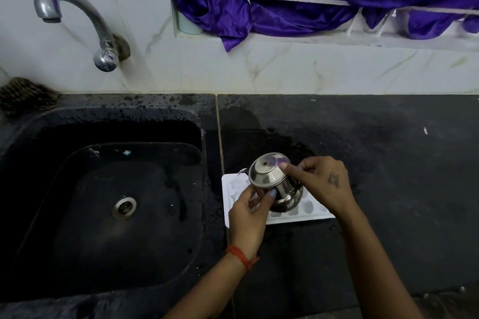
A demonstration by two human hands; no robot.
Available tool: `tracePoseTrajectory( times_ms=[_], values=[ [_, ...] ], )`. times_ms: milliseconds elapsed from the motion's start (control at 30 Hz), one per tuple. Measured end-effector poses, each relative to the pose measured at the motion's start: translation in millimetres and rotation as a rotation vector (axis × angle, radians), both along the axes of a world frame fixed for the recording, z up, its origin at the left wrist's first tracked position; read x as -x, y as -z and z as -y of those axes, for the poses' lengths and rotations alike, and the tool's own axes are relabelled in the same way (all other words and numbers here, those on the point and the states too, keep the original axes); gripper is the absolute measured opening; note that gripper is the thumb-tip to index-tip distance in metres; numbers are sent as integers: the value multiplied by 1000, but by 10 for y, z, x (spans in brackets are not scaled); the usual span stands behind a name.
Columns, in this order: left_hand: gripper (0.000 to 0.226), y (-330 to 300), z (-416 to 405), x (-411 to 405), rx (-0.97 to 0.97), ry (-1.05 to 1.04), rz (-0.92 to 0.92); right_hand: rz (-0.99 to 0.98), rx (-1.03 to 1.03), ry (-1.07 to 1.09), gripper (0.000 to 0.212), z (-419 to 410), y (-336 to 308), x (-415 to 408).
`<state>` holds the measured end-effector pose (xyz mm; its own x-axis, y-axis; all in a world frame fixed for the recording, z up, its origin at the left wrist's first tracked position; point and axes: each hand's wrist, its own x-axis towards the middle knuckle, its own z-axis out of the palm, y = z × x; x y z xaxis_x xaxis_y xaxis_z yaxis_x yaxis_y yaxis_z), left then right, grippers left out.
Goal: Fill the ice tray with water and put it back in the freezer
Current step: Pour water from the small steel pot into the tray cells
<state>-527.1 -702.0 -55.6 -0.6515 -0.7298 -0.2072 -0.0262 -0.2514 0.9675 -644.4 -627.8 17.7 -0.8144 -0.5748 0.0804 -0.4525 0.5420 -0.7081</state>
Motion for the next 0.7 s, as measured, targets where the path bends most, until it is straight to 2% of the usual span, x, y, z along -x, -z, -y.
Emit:
tracePoseTrajectory(
  times_ms=[233,700],
  values=[
    [31,-69,-161,141,56,-75,-29,45,107,-51,41,-107,62,237],
    [29,-30,-512,452,15,-172,-26,-70,-10,-208,40,-256,-88,561]
  ],
)
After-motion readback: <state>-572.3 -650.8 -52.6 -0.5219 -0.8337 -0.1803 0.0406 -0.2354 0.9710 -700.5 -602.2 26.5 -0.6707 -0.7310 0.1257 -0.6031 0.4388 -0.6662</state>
